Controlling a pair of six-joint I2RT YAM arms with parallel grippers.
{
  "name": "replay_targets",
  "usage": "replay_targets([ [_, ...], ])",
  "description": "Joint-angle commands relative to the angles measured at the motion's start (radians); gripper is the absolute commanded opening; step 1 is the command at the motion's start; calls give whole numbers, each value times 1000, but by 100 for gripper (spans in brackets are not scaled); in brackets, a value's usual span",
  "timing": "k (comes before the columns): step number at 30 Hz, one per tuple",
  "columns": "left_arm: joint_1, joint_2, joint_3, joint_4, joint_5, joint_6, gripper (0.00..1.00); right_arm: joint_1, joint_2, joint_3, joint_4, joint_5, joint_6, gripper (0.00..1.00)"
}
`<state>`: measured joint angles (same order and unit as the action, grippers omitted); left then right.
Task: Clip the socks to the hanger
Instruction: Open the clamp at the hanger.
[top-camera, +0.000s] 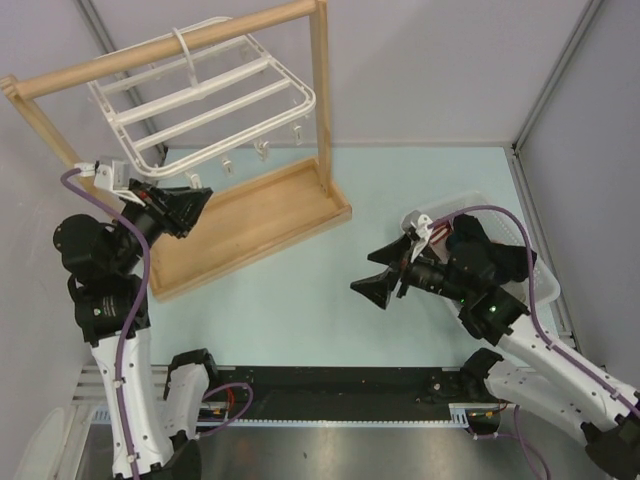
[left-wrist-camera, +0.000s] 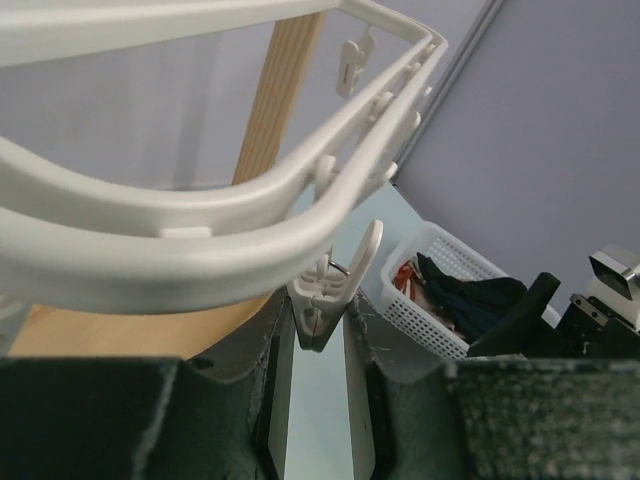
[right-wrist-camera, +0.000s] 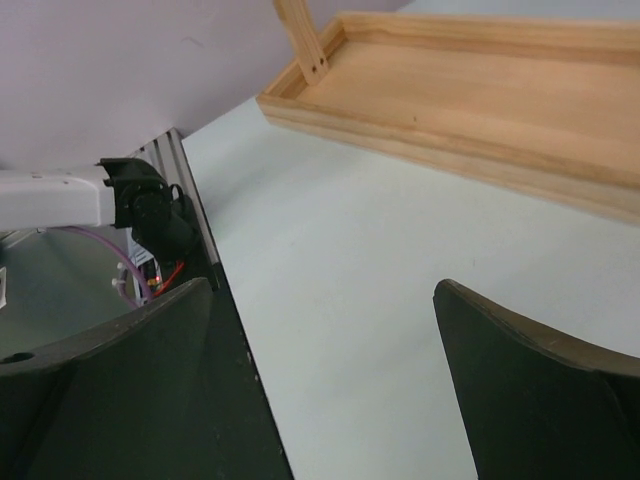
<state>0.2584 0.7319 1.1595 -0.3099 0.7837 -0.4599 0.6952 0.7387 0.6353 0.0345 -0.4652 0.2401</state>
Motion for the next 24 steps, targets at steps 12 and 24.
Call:
replay_targets([
  [12, -122, -12, -46, -21, -90, -141, 28, 320, 483, 128, 880, 375, -232, 100],
  [24, -179, 35, -29, -34, -109, -143, 62, 333, 787, 366, 1068, 419, -324, 100],
])
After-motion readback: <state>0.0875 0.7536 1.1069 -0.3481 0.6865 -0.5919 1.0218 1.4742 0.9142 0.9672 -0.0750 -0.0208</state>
